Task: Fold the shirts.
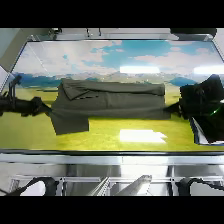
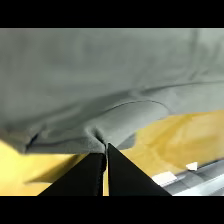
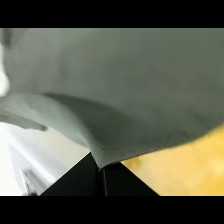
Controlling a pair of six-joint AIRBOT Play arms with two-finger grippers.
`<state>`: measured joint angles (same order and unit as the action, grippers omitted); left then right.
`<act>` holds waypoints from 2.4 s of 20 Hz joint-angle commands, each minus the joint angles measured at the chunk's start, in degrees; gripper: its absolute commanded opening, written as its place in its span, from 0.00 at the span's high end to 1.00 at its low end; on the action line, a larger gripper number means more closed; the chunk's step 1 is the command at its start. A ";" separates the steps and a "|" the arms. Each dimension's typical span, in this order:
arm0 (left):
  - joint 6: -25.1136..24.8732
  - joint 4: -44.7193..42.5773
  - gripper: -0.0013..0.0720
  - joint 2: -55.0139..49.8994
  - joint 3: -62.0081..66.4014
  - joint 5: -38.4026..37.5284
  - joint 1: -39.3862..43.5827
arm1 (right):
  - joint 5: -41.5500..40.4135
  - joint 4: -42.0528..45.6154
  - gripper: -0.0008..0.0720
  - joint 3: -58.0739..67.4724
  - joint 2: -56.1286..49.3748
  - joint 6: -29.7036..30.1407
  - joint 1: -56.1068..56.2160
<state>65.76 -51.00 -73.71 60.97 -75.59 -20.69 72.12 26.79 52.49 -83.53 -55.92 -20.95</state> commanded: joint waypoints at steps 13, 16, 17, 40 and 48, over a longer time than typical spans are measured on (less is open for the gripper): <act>5.53 3.02 0.94 -45.11 55.82 0.02 8.39 | -16.76 -6.10 0.97 20.98 -25.00 -1.92 5.22; 5.79 3.17 0.94 -48.68 57.79 2.73 8.39 | -17.51 -6.01 0.97 21.92 -26.62 -1.88 5.20; 5.29 3.28 0.94 -48.65 56.65 5.38 8.41 | -17.94 -5.99 0.97 21.94 -26.60 -1.14 5.22; -1.27 13.07 0.95 -37.33 51.74 7.80 7.93 | -10.97 6.67 0.10 34.14 -30.64 -3.41 3.67; -4.57 12.96 0.95 -37.38 51.71 3.78 13.35 | -8.44 6.21 0.80 37.99 -32.94 -3.39 6.49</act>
<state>62.83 -38.00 -111.07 112.71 -70.70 -9.37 62.96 33.95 89.03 -116.16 -59.35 -15.49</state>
